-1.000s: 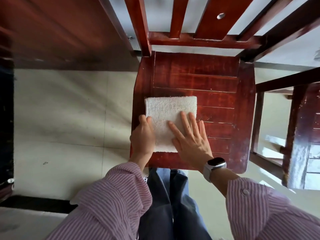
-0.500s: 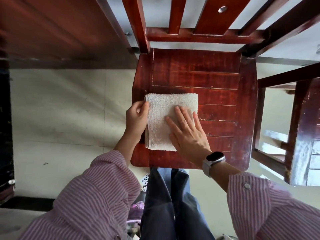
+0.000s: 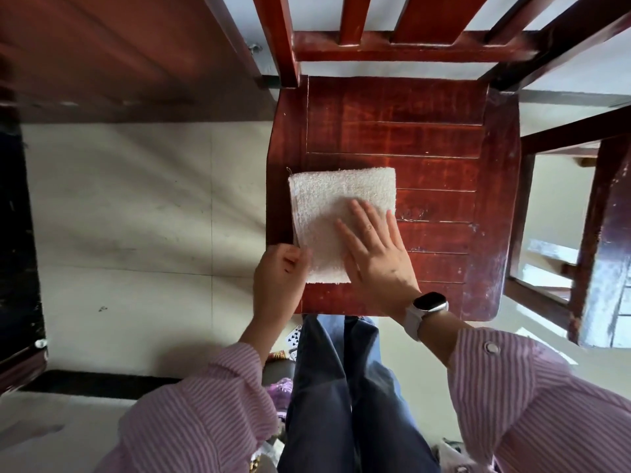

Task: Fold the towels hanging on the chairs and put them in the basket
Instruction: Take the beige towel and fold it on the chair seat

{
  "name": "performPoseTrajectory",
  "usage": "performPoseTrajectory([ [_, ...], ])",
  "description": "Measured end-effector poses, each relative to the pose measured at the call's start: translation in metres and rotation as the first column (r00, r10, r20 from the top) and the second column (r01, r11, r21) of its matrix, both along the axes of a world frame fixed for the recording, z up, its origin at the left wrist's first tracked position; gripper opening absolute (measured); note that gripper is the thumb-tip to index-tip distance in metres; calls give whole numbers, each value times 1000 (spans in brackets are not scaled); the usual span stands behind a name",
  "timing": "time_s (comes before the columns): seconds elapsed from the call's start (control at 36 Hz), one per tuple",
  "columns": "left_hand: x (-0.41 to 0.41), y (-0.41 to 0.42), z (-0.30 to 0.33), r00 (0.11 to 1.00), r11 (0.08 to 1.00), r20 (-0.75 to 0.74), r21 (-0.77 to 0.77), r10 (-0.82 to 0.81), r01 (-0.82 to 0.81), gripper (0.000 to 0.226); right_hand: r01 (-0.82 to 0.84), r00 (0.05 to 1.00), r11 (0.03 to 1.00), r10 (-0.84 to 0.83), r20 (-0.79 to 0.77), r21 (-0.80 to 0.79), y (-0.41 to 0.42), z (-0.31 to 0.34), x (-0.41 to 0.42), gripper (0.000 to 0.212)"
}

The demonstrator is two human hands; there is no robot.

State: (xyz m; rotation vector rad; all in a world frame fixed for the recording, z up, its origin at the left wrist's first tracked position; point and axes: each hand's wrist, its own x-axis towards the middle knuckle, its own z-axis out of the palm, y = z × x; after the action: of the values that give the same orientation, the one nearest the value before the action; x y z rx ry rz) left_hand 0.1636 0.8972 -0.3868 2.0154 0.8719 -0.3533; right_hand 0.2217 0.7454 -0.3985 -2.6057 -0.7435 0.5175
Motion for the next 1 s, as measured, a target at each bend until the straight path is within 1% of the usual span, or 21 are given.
performPoseTrajectory([
  [0.08,-15,-8,-6,998,999,-54,41,-12,15,27,52,999,999,-52,9,-5,-8,1,-3,48],
  [0.14,-14,-12,-7,996,998,-86,63,37,-31,32,67,998,998,-67,7,-8,-12,0,-5,51],
  [0.25,-4,-17,-2,990,989,-15,51,140,-139,13,51,999,998,-51,0,-39,-13,-1,-8,51],
  [0.33,-2,-17,-1,973,972,9,50,230,-230,12,13,1000,992,-16,-17,-124,-12,-1,-8,50],
  [0.39,-4,-14,-5,957,955,-6,73,289,-288,13,-19,999,982,11,-41,-188,-13,-4,-9,50],
  [0.42,-5,-13,-8,955,952,-19,85,297,-294,14,-33,998,977,23,-51,-210,-13,-5,-10,50],
  [0.5,-7,-12,-19,970,967,-71,122,232,-222,19,-46,998,969,32,-60,-241,-13,-10,-10,49],
  [0.56,-4,-10,-23,972,970,-105,143,212,-197,19,-33,997,980,19,-73,-196,-13,-10,-8,48],
  [0.61,1,-7,-22,971,972,-135,152,199,-178,24,33,995,998,-39,-89,-62,-14,-7,-5,48],
  [0.67,6,-4,-15,986,979,-102,171,134,-115,36,222,970,974,-215,-114,54,-15,0,-4,49],
  [0.69,9,-2,-11,997,976,-41,211,69,-59,41,370,922,926,-355,-157,78,-17,3,-5,50],
  [0.72,12,-1,-7,999,960,26,278,-29,21,45,523,838,849,-495,-227,78,-19,3,-8,52],
  [0.75,17,1,-4,985,926,76,359,-156,119,49,653,730,756,-612,-305,44,-20,4,-11,57],
  [0.78,22,2,-3,950,872,98,434,-297,227,52,737,624,676,-684,-378,-6,-22,5,-13,64],
  [0.81,29,3,-3,893,801,87,488,-441,348,55,779,534,624,-715,-451,-67,-22,6,-16,71],
  [0.83,37,3,-4,816,712,42,516,-576,476,57,782,475,611,-711,-518,-121,-23,5,-18,74],
  [0.86,44,2,-7,724,612,-20,518,-689,597,59,769,430,616,-696,-575,-171,-23,5,-20,70],
  [0.89,52,1,-10,624,507,-82,505,-777,698,60,752,403,628,-679,-613,-201,-23,2,-23,60],
  [0.94,62,2,-20,453,329,-183,466,-872,822,59,725,389,654,-646,-657,-214,-21,-1,-26,50],
  [0.97,65,5,-26,411,287,-222,438,-884,852,58,729,370,650,-637,-676,-213,-21,-1,-25,50],
  [1.0,67,9,-30,402,279,-250,411,-881,868,58,745,354,634,-640,-682,-208,-20,-1,-23,48],
])
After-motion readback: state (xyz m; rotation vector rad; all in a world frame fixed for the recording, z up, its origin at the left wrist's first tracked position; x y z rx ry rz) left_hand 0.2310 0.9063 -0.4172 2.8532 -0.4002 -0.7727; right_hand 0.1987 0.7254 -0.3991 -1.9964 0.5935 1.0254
